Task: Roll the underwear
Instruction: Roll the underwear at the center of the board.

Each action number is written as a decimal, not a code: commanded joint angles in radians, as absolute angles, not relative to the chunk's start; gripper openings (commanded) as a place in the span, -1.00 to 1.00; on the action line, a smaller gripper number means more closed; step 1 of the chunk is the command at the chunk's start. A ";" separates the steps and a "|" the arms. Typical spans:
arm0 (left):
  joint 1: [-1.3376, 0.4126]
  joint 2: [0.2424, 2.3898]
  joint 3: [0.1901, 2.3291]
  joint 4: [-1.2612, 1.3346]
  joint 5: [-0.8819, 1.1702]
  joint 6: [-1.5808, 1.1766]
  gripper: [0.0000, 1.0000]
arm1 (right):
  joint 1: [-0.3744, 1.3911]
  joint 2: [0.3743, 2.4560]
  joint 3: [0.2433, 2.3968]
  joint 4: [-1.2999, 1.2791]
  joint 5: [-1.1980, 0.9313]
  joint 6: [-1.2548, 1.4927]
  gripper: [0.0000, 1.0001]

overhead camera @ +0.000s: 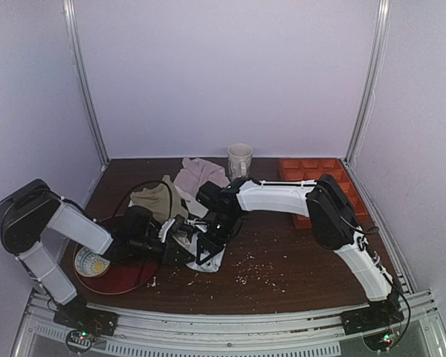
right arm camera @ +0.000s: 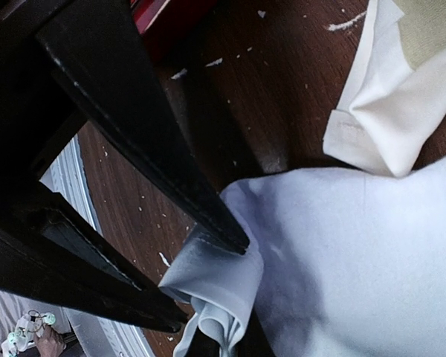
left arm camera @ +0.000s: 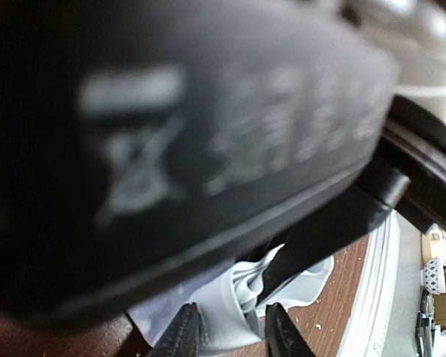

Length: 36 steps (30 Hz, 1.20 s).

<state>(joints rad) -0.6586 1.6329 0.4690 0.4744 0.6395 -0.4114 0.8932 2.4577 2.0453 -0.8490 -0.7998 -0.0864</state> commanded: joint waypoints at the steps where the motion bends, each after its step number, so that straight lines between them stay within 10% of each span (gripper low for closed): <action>1: -0.665 1.652 0.476 0.523 0.659 -0.400 -0.22 | 0.888 2.487 2.068 -0.857 -0.795 -0.077 -1.00; 9: -0.672 1.656 0.485 0.454 0.620 -0.370 -0.08 | 0.887 2.489 2.071 -0.859 -0.795 -0.077 -1.00; 20: -0.673 1.713 0.520 0.421 0.606 -0.382 -1.00 | 0.887 2.492 2.077 -0.865 -0.785 -0.081 -1.00; 36: -0.672 1.730 0.541 0.330 0.592 -0.412 -1.00 | 0.887 2.443 2.020 -0.826 -0.753 -0.093 -0.61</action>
<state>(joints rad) -0.6685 1.6859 0.5541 0.3943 0.6144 -0.3965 0.8825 2.4657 2.0521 -0.8623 -0.7883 -0.0788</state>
